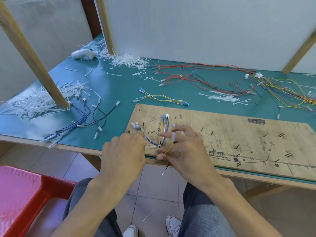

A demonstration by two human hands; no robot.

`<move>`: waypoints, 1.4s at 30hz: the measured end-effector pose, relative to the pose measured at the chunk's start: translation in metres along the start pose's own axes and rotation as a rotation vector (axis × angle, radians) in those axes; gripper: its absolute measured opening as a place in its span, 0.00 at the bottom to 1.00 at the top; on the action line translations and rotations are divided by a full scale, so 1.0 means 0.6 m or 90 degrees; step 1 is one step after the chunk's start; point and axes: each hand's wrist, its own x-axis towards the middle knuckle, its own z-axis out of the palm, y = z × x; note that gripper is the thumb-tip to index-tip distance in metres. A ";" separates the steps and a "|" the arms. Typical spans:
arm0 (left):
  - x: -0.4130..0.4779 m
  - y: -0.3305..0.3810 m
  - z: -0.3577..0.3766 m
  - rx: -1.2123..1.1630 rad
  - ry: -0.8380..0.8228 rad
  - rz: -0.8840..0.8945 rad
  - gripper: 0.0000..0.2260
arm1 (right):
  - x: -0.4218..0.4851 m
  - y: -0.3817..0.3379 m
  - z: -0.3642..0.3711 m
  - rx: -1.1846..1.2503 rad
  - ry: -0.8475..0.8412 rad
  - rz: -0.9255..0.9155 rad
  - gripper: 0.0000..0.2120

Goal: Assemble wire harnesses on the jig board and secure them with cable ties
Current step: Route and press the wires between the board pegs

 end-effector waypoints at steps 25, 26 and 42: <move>-0.029 0.056 0.057 -0.178 0.100 0.217 0.11 | -0.047 0.029 -0.023 0.038 0.115 0.102 0.03; -0.026 0.054 0.055 -0.174 0.100 0.229 0.12 | -0.045 0.028 -0.025 0.062 0.120 0.118 0.02; -0.002 0.034 0.023 -0.158 0.010 0.393 0.18 | 0.053 0.050 -0.056 0.043 0.052 0.212 0.16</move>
